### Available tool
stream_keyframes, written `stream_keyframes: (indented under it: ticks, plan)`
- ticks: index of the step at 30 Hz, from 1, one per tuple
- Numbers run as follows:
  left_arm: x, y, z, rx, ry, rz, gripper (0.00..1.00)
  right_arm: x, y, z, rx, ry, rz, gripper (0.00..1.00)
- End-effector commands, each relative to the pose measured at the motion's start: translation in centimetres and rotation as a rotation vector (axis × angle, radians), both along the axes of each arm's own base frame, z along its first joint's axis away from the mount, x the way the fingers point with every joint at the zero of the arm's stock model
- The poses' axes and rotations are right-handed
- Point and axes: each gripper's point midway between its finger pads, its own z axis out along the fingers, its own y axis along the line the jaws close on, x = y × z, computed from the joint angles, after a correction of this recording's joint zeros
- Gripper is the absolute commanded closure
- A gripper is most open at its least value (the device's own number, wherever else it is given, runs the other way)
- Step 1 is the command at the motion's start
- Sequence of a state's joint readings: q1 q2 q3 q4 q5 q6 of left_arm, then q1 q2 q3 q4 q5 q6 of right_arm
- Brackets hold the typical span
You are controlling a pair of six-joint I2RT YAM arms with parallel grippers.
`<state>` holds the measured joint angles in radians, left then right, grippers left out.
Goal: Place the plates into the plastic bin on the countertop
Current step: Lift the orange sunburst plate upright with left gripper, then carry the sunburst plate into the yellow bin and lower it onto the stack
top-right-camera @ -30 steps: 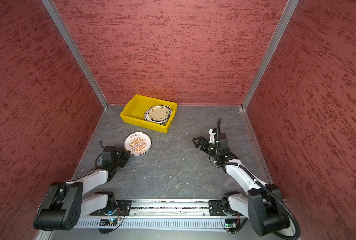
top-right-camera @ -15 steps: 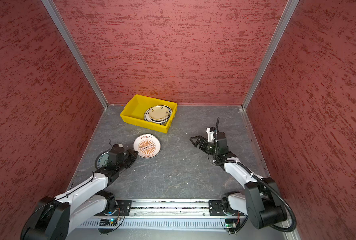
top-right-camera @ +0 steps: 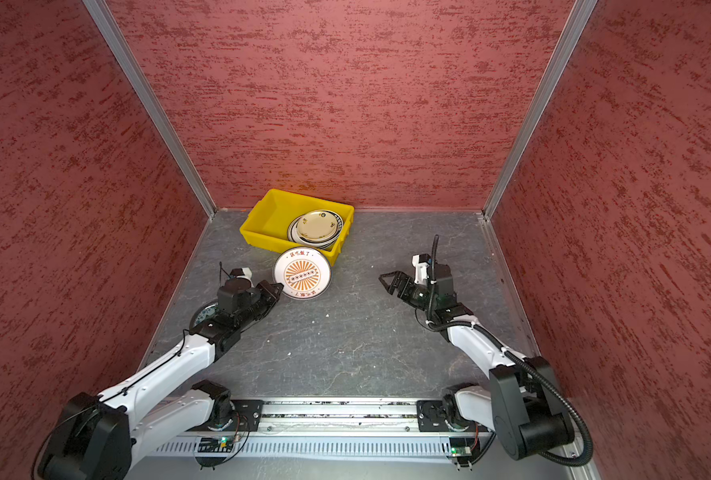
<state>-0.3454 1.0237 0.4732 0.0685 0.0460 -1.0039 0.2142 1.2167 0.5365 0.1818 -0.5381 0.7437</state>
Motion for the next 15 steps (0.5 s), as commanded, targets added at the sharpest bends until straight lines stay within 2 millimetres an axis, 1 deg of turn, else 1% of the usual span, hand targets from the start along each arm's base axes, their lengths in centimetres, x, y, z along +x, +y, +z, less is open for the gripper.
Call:
stream_keyframes:
  ticks: [1,5,10,12,13,15]
  plan:
    - [1.8,-0.9,3.5,0.024,-0.105,-0.029,1.00,0.4,-0.2,1.9,-0.014,-0.063,-0.006,0.01]
    - [3.3,-1.6,4.4,0.036,-0.129,-0.049,1.00,0.3,-0.4,1.8,-0.029,-0.061,-0.014,0.01]
    - [6.3,-1.8,6.1,0.081,-0.187,-0.042,1.00,-0.1,-1.0,1.8,-0.060,-0.068,-0.035,0.01]
    - [8.3,-1.3,6.9,0.125,-0.225,-0.014,1.00,-0.2,-1.2,1.8,-0.069,-0.075,-0.043,0.01]
    - [9.1,-1.0,7.0,0.145,-0.226,-0.001,1.00,-0.2,-1.3,1.8,-0.072,-0.075,-0.047,0.01]
    - [11.5,-0.5,7.1,0.163,-0.219,0.009,1.00,-0.2,-1.6,1.7,-0.086,-0.071,-0.061,0.01]
